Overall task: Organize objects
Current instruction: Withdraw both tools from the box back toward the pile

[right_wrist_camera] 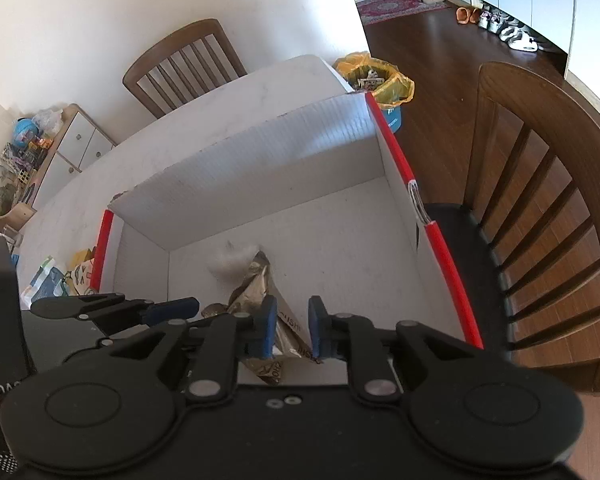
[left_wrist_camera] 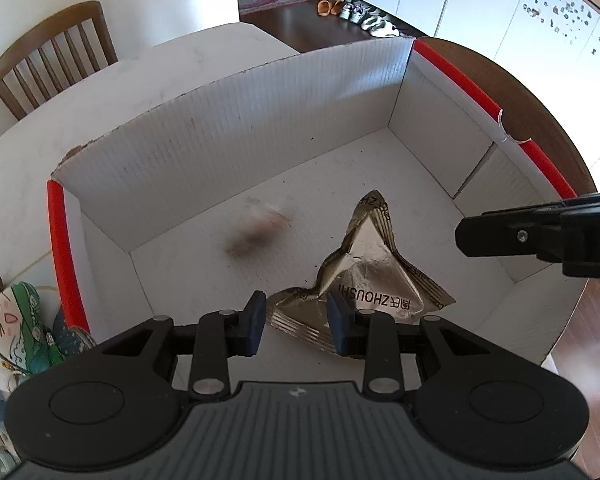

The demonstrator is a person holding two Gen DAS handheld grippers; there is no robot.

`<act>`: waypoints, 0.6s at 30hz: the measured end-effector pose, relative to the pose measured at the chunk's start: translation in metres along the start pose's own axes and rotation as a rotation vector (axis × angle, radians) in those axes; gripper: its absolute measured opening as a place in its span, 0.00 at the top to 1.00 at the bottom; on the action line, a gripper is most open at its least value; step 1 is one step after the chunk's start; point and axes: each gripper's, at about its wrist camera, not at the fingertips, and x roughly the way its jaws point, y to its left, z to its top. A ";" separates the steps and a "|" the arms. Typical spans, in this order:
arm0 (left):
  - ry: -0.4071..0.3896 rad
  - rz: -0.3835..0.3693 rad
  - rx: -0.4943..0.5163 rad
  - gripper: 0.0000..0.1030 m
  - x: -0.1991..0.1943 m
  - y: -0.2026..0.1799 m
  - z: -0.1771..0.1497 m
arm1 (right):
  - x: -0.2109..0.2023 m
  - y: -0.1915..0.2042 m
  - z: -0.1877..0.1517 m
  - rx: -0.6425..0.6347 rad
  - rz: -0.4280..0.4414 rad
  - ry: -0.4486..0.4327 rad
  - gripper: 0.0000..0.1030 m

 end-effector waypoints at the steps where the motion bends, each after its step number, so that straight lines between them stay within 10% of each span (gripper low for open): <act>1: 0.000 -0.003 -0.004 0.69 -0.001 0.000 0.000 | 0.000 -0.001 0.000 -0.001 0.002 0.003 0.83; 6: -0.031 -0.007 -0.020 0.51 -0.013 0.002 -0.004 | 0.002 0.003 -0.002 -0.022 0.003 0.012 0.81; 18: -0.136 -0.059 -0.060 0.50 -0.061 0.008 -0.007 | -0.016 0.022 -0.010 -0.098 0.025 -0.013 0.78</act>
